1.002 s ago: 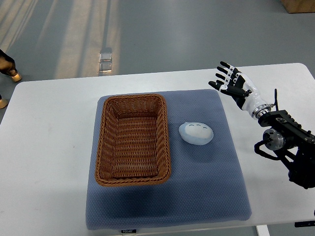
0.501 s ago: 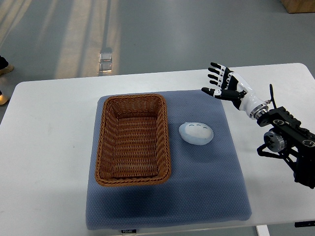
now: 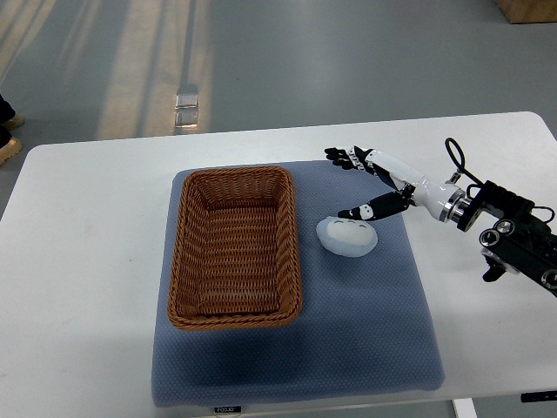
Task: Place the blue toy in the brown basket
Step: 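Reach the right hand down over the pale blue plush toy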
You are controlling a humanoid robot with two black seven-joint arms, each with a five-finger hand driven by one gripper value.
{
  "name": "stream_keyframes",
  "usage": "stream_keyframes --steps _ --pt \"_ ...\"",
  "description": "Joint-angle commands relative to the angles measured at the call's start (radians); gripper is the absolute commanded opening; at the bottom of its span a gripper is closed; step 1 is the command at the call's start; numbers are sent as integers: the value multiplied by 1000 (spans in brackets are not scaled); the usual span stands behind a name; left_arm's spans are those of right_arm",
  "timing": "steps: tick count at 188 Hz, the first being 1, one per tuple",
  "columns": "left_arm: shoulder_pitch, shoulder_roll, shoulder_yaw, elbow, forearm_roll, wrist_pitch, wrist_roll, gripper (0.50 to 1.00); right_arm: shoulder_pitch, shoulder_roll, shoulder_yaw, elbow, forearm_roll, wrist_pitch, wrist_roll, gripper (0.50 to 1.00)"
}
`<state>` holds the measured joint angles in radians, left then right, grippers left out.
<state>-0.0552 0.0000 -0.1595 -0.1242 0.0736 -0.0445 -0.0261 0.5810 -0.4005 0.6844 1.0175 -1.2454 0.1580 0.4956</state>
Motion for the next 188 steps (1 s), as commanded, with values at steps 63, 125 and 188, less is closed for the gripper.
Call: stream_keyframes --steps 63,125,188 --pt "0 0 2 -2 0 0 0 1000 0 -52 -97 41 -218 -11 41 909" --pt "-2 0 2 -2 0 0 2 1000 2 -35 -160 -27 -233 -141 26 911" --pt "-2 0 2 -2 0 0 0 1000 2 -35 -174 -28 -235 -163 26 793"
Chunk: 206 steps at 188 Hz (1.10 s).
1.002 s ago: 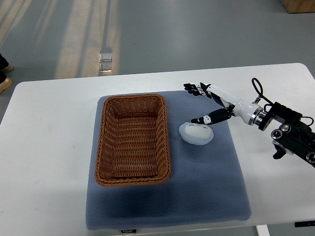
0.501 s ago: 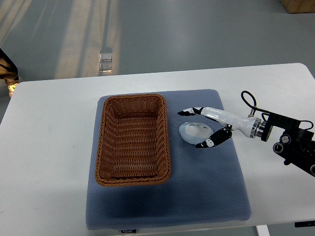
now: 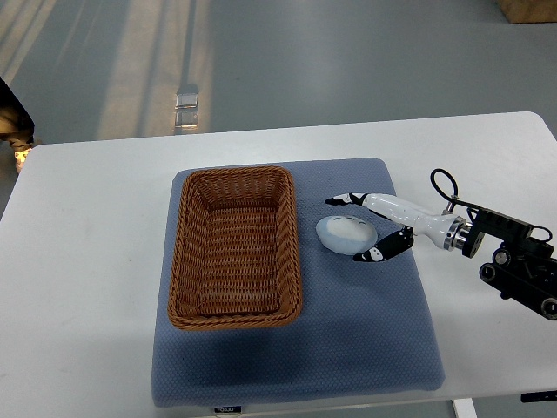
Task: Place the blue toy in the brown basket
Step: 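Reach the right hand down over the pale blue plush toy, then close the right hand fingers around the plush toy and lift it, then carry the toy over the wicker basket and open the right hand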
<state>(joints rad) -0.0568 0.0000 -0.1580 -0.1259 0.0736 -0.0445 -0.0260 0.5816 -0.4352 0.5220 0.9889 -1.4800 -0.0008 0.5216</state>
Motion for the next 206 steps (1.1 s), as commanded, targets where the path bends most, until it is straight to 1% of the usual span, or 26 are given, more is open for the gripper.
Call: stream_keyframes --steps 1,18,21,26,27,28,29,30,31,34,36,39,41,42,45,46,47,48,53,54,67,121,167,182,197,206 --pt "0 0 0 0 0 0 0 1000 1 0 -11 0 0 -4 0 793" --pt "0 0 -2 0 0 0 0 1000 0 1 -13 0 0 -4 1 744" --pt "0 0 -2 0 0 0 0 1000 0 0 -13 0 0 -4 0 723" --pt "0 0 -2 -1 0 0 0 1000 0 1 -13 -1 0 -5 0 705" --pt "0 0 -2 0 0 0 0 1000 0 1 -13 -1 0 -5 0 691" --pt "0 0 -2 0 0 0 0 1000 0 1 -13 -1 0 -5 0 690" --pt "0 0 -2 0 0 0 0 1000 0 1 -13 -1 0 -8 0 678" --pt "0 0 -2 0 0 0 0 1000 0 1 -13 -1 0 -8 0 678" --pt "0 0 -2 -1 0 0 0 1000 0 1 -13 0 0 -10 0 666" --pt "0 0 -2 -1 0 0 0 1000 0 0 -13 -1 0 -11 0 656" --pt "0 0 -2 -1 0 0 0 1000 0 1 -13 -1 0 -18 0 639" --pt "0 0 -2 0 0 0 0 1000 0 1 -13 -1 0 -21 0 633" --pt "0 0 -2 0 0 0 0 1000 -2 1 -13 -1 0 -24 0 625" --pt "0 0 -2 0 0 0 0 1000 -2 1 -13 -1 0 -27 0 613" --pt "0 0 -2 0 0 0 0 1000 -2 1 -13 -1 0 -30 0 605" --pt "0 0 -2 0 0 0 0 1000 -2 1 -13 -1 0 -34 0 593" --pt "0 0 -2 0 0 0 0 1000 -2 1 -13 -1 0 -34 0 592" --pt "0 0 -2 -1 0 0 0 1000 -2 1 -13 -1 0 -36 0 578" --pt "0 0 -2 -1 0 0 0 1000 0 1 -13 -1 0 -41 0 558" --pt "0 0 -2 -1 0 0 0 1000 -2 1 -13 -1 0 -44 0 548" --pt "0 0 -2 -1 0 0 0 1000 0 1 -13 -1 1 -59 0 500" --pt "0 0 -2 -1 0 0 0 1000 37 4 4 0 21 -94 1 500" --pt "0 0 1 -3 0 0 0 1000 118 41 4 -1 23 -90 1 509" --pt "0 0 1 -3 0 0 2 1000 149 79 1 -3 23 -82 1 523" --pt "0 0 1 -3 0 0 1 1000 184 111 -14 -19 23 -71 1 562" --pt "0 0 1 -3 0 0 0 1000 198 141 -16 -36 23 -61 1 568"
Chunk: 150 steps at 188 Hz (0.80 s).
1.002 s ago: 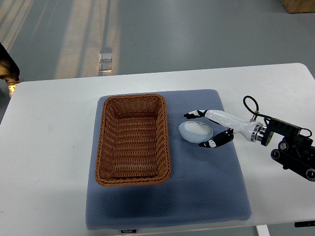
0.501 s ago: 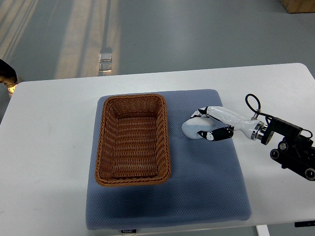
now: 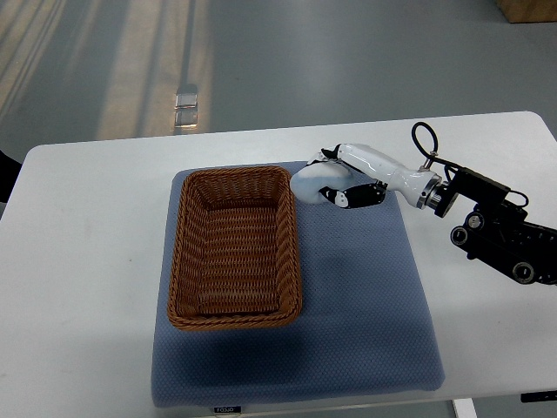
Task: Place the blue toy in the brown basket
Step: 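Carry the toy over the wicker basket and open the right hand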
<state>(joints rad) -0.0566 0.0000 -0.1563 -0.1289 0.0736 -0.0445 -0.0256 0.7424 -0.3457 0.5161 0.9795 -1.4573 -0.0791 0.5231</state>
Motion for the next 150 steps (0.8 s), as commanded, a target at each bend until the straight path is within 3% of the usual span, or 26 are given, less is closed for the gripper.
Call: stream_keyframes --steps 1,62,78,91,116,150 --pt "0 0 0 0 0 0 0 1000 37 51 -10 -27 0 18 0 568" --pt "0 0 -3 0 0 0 0 1000 103 208 -108 -104 -6 44 0 621" --pt "0 0 -2 0 0 0 0 1000 103 246 -125 -127 -6 42 0 654" --pt "0 0 -2 0 0 0 0 1000 101 255 -128 -142 -6 42 0 741" --pt "0 0 -2 0 0 0 1 1000 98 252 -128 -147 -6 45 0 821" --pt "0 0 0 0 0 0 0 1000 91 247 -126 -147 -3 45 2 858"
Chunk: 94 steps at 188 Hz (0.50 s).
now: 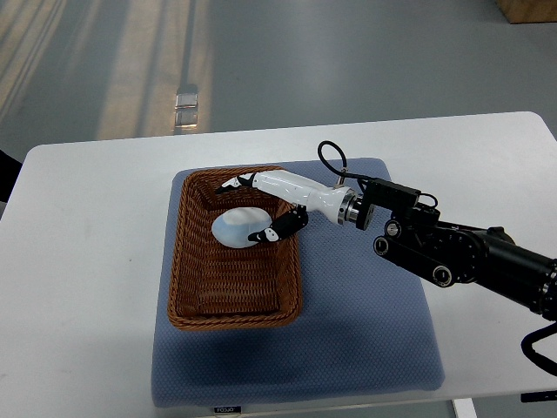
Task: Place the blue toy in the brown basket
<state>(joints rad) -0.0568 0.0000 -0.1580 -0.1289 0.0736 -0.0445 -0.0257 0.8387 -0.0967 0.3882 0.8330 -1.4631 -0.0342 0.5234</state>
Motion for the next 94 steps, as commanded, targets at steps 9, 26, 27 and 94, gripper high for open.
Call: stream_keyframes --steps 9,26,27,94 --pt "0 0 2 0 0 0 1 1000 -9 -1 3 1 3 -1 1 858" --pt "0 0 3 2 0 0 0 1000 -13 -5 23 0 4 -7 3 858" --pt "0 0 3 2 0 0 0 1000 -13 -5 23 0 4 -7 3 858" --pt "0 0 0 2 0 0 0 1000 -101 -29 262 -20 283 -35 -43 858"
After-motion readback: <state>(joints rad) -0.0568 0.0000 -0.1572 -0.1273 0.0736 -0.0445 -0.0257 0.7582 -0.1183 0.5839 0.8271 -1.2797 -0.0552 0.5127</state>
